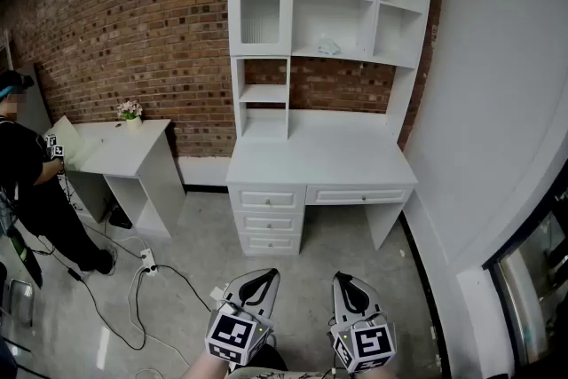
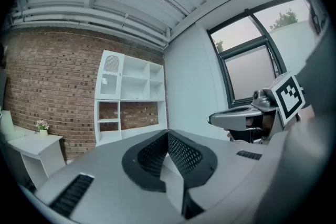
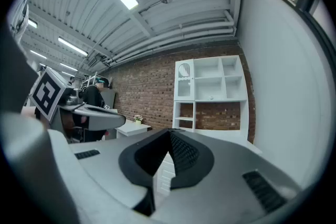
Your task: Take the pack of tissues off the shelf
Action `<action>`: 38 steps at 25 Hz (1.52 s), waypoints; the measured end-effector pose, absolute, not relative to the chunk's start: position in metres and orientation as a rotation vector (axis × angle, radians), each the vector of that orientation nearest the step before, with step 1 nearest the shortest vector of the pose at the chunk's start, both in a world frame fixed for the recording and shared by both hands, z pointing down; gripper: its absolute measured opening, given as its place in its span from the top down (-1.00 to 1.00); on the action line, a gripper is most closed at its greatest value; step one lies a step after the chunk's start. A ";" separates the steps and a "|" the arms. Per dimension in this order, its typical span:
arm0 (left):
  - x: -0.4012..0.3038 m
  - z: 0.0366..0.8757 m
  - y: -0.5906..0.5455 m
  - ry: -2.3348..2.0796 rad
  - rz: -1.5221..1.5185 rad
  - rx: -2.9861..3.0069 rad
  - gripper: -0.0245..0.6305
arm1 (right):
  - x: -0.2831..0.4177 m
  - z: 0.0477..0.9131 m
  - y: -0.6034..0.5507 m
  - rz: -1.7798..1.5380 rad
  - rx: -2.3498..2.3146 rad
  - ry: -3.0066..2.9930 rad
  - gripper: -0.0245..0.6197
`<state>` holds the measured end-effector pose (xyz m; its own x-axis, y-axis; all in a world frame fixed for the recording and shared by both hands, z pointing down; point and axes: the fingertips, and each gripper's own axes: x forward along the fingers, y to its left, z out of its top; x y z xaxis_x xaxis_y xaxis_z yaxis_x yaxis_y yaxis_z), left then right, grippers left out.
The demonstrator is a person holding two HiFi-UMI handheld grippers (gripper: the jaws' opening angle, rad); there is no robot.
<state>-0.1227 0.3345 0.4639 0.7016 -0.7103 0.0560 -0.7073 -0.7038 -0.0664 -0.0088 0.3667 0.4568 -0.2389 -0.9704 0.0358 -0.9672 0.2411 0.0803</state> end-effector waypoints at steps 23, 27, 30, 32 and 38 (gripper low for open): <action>-0.096 0.486 0.300 1.166 -0.136 -2.939 0.88 | 0.028 0.478 0.333 0.064 1.990 -2.341 0.91; -0.088 0.489 0.258 1.173 -0.140 -2.963 0.88 | 0.038 0.481 0.294 0.078 1.990 -2.336 0.91; -0.079 0.496 0.223 1.151 -0.149 -2.987 0.88 | 0.048 0.487 0.261 0.092 2.020 -2.316 0.91; -0.073 0.498 0.195 1.136 -0.143 -2.998 0.88 | 0.056 0.488 0.235 0.093 2.048 -2.298 0.91; -0.055 0.488 0.083 1.130 -0.121 -3.014 0.88 | 0.076 0.479 0.125 0.095 2.078 -2.266 0.91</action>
